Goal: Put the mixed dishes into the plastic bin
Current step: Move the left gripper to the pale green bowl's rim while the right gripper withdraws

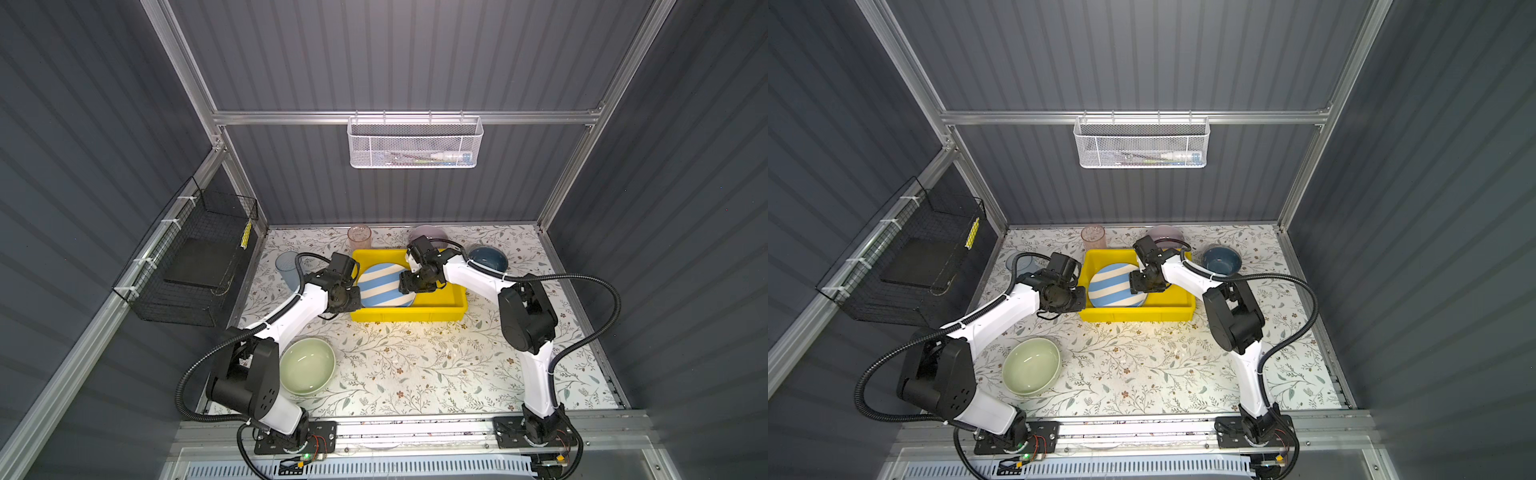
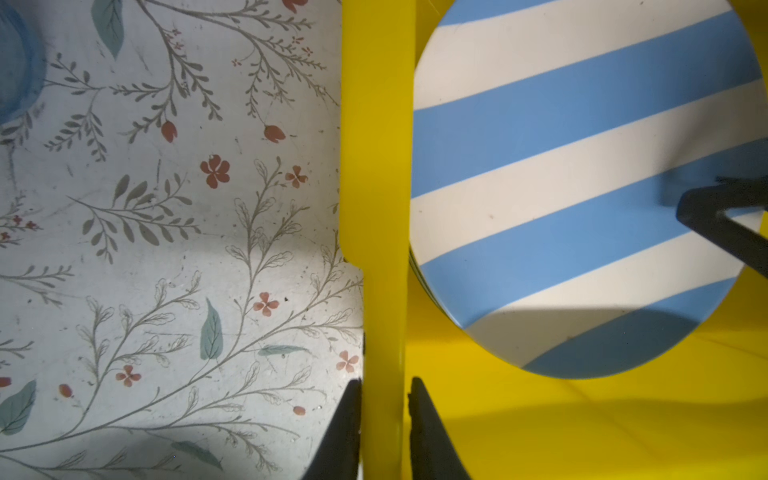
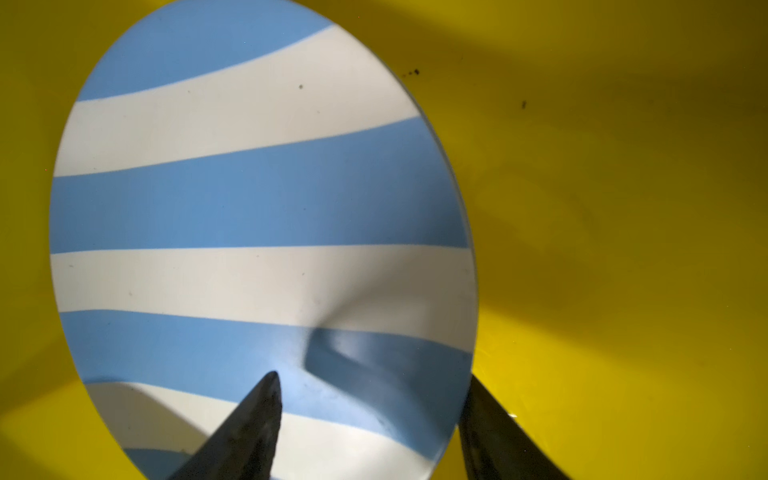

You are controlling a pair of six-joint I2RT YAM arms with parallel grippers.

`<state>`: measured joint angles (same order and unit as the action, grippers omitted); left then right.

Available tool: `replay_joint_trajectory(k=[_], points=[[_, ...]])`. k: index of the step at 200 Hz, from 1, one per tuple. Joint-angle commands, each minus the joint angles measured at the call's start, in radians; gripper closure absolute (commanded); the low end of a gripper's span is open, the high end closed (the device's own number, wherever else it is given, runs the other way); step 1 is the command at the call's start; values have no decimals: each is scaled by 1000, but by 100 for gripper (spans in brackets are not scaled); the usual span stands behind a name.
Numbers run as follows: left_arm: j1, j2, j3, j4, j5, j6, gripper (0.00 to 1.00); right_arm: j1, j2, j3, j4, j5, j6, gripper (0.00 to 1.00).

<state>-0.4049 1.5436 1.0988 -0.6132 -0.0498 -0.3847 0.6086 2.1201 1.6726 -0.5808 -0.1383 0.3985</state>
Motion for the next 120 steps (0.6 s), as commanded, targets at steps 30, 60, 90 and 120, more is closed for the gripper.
replay_joint_trajectory(k=[30,60,90,120], points=[[-4,-28,31,-30,17,14,72,-17,-56,-12,-34,23,-15,30],[-3,-68,44,-92,-21,9,61,-46,-154,-56,-46,32,-30,28],[4,-117,52,-176,-61,12,51,-58,-262,-88,-83,64,-66,25],[8,-174,56,-283,-75,-14,47,-64,-359,-162,-86,74,-79,23]])
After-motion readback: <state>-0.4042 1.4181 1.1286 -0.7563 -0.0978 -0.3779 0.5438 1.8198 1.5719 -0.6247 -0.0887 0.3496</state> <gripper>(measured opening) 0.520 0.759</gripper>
